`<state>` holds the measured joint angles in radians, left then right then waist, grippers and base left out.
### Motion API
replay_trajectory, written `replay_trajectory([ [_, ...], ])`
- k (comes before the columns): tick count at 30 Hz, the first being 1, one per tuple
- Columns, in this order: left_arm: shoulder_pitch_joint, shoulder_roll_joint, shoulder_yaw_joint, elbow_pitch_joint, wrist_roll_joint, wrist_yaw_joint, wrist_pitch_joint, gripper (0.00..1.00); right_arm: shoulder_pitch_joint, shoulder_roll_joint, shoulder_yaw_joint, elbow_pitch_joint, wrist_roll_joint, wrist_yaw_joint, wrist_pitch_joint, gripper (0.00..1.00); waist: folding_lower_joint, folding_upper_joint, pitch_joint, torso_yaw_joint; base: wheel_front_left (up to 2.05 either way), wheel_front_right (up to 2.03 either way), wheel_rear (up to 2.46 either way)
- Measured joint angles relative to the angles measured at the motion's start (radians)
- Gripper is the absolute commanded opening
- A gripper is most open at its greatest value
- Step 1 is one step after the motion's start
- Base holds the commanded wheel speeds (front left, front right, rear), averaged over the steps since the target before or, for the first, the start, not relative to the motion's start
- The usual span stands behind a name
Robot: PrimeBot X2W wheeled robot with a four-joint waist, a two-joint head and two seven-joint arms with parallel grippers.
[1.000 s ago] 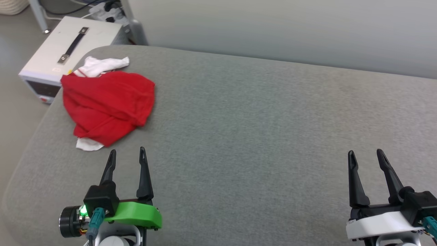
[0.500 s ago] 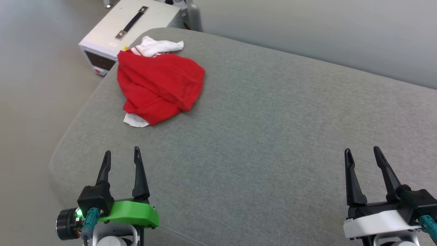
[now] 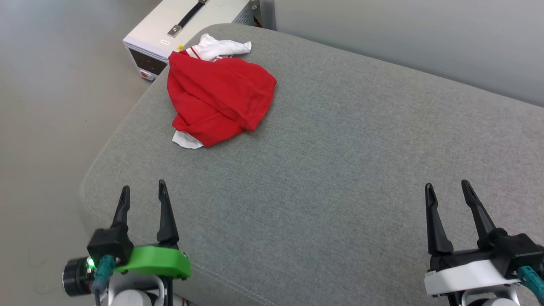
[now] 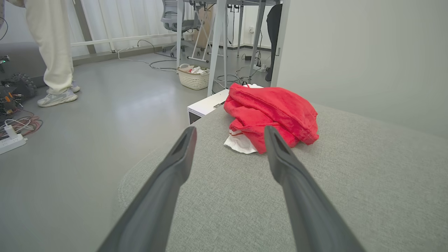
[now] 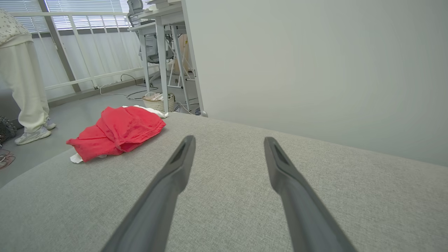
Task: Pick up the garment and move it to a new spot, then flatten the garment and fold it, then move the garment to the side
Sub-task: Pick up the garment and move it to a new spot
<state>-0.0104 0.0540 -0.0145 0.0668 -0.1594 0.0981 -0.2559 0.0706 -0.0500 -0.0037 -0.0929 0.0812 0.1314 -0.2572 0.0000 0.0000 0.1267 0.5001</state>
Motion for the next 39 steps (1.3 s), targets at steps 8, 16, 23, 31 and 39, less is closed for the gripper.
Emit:
replay_trajectory([
  [8, -0.207, 0.008, 0.125, 0.043, -0.02, -0.143, 0.0, 1.0, -0.054, -0.026, 0.023, -0.018, -0.027, 0.0, 0.0, 1.0, 0.0, 0.0, 0.047, -0.037, 0.0, 0.0, 0.0],
  [16, -0.557, 0.131, 0.233, 0.204, -0.066, -0.21, 0.0, 1.0, -0.138, -0.081, 0.026, -0.081, -0.036, 0.0, 0.0, 1.0, 0.0001, 0.0, 0.15, -0.103, 0.0, 0.0, 0.0],
  [23, -0.798, 0.293, 0.175, 0.431, -0.18, -0.222, 0.206, 1.0, -0.188, -0.104, 0.021, -0.131, -0.037, 0.0, 0.0, 1.0, 0.0001, 0.0, 0.254, -0.164, 0.0, 0.0, 0.0],
  [31, -0.93, 0.428, 0.009, 0.527, -0.482, -0.223, 0.657, 1.0, -0.234, -0.125, 0.02, -0.157, -0.037, 0.0, 0.0, 1.0, 0.0001, 0.0, 0.365, -0.222, 0.0, 0.0, 0.0],
  [39, -0.936, 0.505, -0.101, 0.583, -0.616, -0.223, 1.04, 1.0, -0.265, -0.14, 0.018, -0.165, -0.041, 0.0, 0.0, 1.0, 0.0001, 0.0, 0.44, -0.274, 0.0, 0.0, 0.0],
])
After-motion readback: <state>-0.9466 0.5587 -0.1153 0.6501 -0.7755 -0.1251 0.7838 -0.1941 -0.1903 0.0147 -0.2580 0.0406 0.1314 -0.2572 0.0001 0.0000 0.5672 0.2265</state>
